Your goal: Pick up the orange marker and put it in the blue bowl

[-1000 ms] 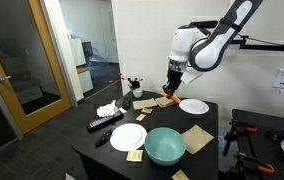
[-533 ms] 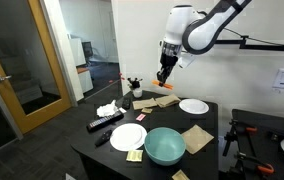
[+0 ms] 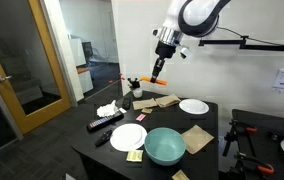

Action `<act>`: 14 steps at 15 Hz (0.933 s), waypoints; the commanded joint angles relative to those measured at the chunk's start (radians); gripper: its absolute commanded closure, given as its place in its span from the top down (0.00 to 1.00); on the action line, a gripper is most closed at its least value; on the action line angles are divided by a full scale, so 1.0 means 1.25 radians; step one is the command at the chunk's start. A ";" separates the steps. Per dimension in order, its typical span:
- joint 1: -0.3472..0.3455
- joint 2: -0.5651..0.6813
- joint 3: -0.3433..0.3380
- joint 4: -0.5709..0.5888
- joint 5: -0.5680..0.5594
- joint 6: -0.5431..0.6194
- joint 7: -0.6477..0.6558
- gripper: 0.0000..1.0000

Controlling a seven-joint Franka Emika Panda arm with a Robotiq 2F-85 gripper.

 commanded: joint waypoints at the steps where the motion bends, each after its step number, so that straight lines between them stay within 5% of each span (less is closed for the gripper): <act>1: 0.046 -0.069 -0.006 -0.027 0.144 -0.049 -0.198 0.05; 7: 0.108 -0.158 -0.029 -0.070 0.299 -0.187 -0.442 0.05; 14: 0.131 -0.213 -0.018 -0.147 0.280 -0.217 -0.456 0.05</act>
